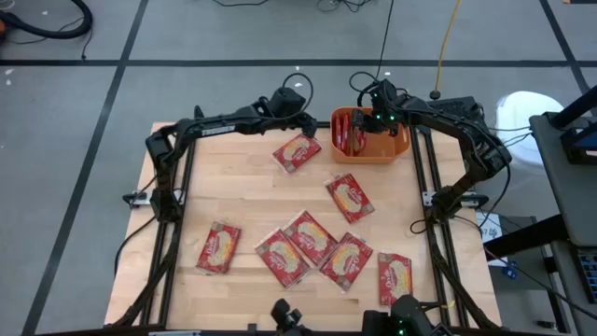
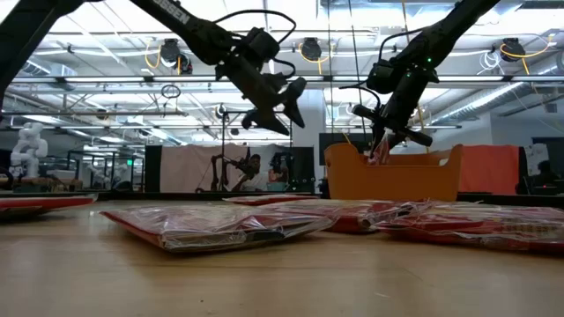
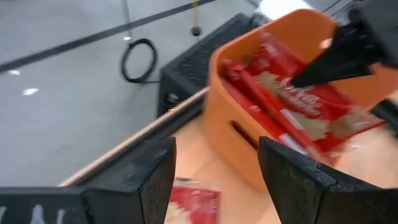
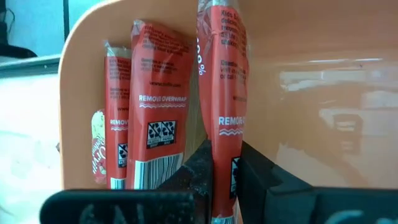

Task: Sort popcorn bags into baskets
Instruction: Put the red popcorn bag into the orange bin

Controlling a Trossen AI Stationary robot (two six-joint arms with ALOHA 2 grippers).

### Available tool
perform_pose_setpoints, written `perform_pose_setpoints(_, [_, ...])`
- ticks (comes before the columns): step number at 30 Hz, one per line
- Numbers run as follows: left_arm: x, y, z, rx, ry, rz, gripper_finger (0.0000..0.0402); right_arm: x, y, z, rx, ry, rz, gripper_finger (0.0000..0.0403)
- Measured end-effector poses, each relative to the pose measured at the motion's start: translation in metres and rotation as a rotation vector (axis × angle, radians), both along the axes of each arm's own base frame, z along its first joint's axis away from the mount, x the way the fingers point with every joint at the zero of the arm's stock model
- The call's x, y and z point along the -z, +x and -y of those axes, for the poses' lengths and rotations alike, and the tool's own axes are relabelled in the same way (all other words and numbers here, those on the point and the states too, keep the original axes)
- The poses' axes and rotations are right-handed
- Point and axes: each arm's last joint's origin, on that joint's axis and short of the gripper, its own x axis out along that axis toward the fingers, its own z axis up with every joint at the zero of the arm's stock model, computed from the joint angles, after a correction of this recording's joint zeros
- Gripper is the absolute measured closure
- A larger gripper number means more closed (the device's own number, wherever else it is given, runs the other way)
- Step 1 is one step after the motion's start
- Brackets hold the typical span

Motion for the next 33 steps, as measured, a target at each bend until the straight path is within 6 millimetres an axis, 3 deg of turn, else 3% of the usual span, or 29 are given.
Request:
perform_pose_setpoints(6, [0.012,0.016,0.007,0.043,-0.007,0.053,0.0172,0.006,0.005,0.000,-0.032,-0.003,-0.023,0.0369])
perform_pose_setpoints(21, [0.013,0.024,0.026,0.061,-0.051,0.053,0.0172,0.010,0.011,0.003,0.015,-0.008,0.002,0.0367])
perform_pose_setpoints(26, [0.010,0.023,0.029,0.061,-0.059,0.055,0.0172,0.009,0.012,0.004,0.028,-0.016,0.008,0.0323])
perform_pose_setpoints(33, [-0.012,0.011,0.033,0.066,-0.048,0.049,0.0172,0.003,0.025,0.003,-0.043,-0.079,0.101,0.0259])
